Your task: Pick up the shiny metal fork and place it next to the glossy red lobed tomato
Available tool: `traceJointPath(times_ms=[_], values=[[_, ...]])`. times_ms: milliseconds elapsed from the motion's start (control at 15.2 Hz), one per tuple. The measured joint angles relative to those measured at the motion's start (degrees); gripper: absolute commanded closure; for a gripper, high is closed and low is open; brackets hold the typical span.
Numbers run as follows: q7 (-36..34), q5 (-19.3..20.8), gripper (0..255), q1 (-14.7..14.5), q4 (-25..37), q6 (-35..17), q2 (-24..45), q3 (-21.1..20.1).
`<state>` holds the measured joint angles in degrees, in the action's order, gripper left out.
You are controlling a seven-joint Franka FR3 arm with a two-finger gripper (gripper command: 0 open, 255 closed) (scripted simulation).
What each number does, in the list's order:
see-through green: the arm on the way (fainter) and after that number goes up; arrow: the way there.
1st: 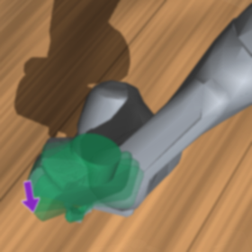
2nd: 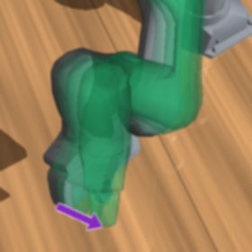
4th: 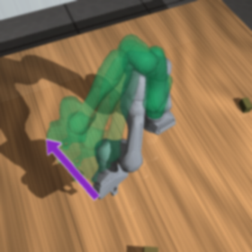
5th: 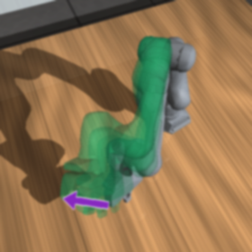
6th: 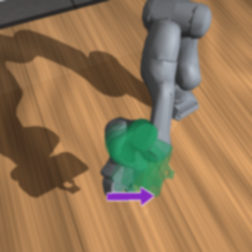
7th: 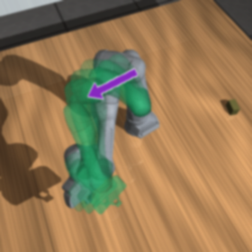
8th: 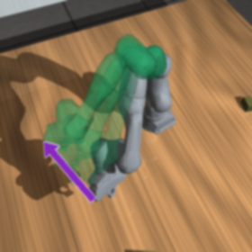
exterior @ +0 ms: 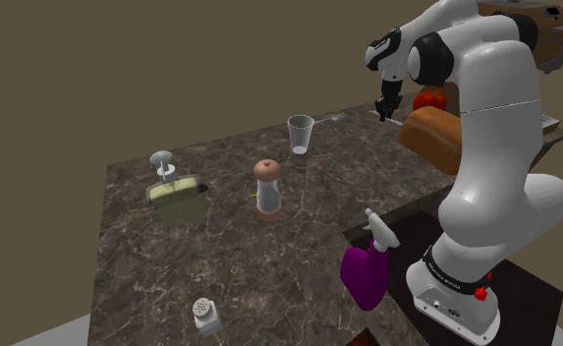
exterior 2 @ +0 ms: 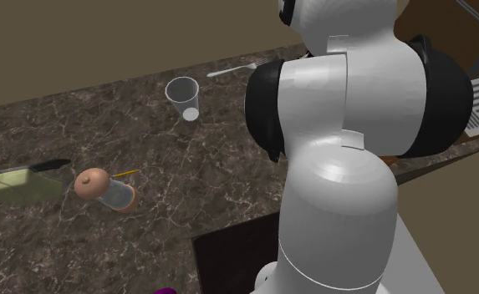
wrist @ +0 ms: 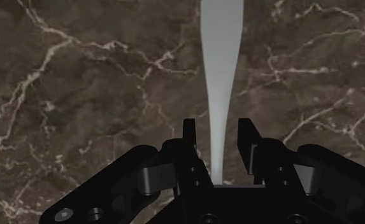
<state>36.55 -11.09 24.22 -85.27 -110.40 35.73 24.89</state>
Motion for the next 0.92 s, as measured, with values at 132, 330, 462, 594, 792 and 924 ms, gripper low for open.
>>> traceJointPath(times_ms=[132,330,462,594,792,924], values=[[0.0,0.0,0,0.0,0.0,0.0,0.0,0.0],[0.0,0.0,0,0.0,0.0,0.0,0.0,0.0],[-0.1,0.2,0,-0.1,0.1,0.6,-0.6,0.1],[-0.3,0.5,0,0.0,2.6,3.5,-1.0,0.3],[-0.6,0.7,0,0.2,5.4,6.3,-1.2,0.4],[-0.6,0.7,0,0.3,5.7,6.6,-1.1,0.4]])
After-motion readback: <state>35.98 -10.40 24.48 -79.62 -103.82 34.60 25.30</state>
